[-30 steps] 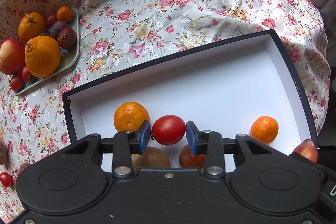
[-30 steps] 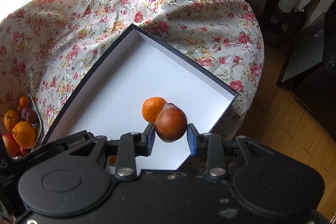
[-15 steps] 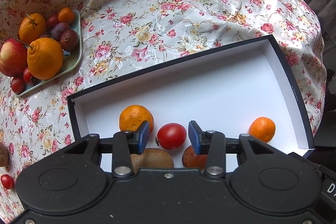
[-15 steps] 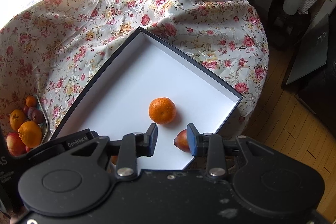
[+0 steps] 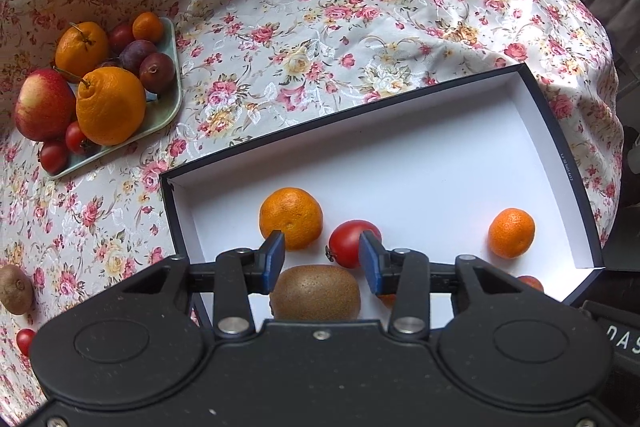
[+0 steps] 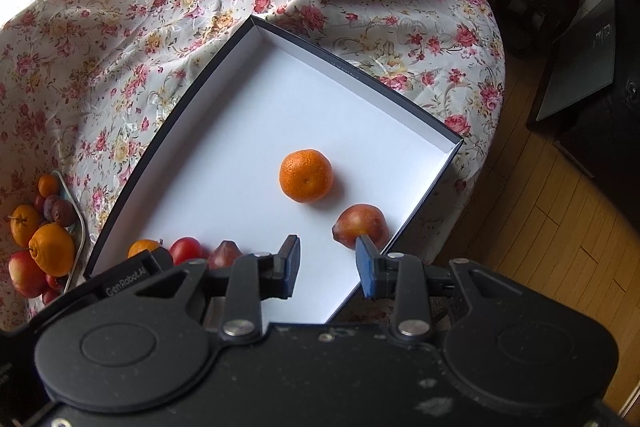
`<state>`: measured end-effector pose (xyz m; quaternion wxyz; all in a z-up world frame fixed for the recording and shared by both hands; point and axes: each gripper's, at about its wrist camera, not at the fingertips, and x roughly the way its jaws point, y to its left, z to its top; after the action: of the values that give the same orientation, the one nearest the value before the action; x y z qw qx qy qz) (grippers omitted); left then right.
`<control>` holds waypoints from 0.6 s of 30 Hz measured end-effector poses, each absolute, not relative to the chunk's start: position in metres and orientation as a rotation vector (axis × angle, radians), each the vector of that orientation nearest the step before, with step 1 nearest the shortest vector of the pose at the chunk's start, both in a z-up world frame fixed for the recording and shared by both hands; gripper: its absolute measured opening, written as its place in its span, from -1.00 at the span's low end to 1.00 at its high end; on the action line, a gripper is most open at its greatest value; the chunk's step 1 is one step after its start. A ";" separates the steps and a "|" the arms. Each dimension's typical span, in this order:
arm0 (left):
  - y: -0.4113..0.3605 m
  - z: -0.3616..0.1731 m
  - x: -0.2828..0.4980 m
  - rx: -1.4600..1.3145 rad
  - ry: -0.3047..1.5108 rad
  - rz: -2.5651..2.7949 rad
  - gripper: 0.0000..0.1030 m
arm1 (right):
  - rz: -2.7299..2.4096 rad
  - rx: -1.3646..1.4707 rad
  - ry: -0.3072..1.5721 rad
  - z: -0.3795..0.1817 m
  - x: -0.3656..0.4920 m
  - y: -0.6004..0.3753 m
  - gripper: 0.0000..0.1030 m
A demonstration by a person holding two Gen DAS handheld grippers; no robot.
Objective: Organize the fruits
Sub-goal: 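Lower the pear and tomato into the white box and open both tools, then move the left tool to the brown kiwi while the right tool approaches the dark purple plum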
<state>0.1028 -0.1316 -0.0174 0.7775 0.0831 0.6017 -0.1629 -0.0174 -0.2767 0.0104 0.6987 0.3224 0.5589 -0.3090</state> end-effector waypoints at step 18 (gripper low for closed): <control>-0.014 -0.010 0.105 0.124 1.332 -0.237 -0.02 | -0.521 0.712 1.357 0.009 0.026 -0.180 -0.34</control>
<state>0.1049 -0.0137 -0.0100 0.7779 0.0574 0.6161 -0.1096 0.0262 -0.1798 0.0093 0.6898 0.3185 0.6069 -0.2331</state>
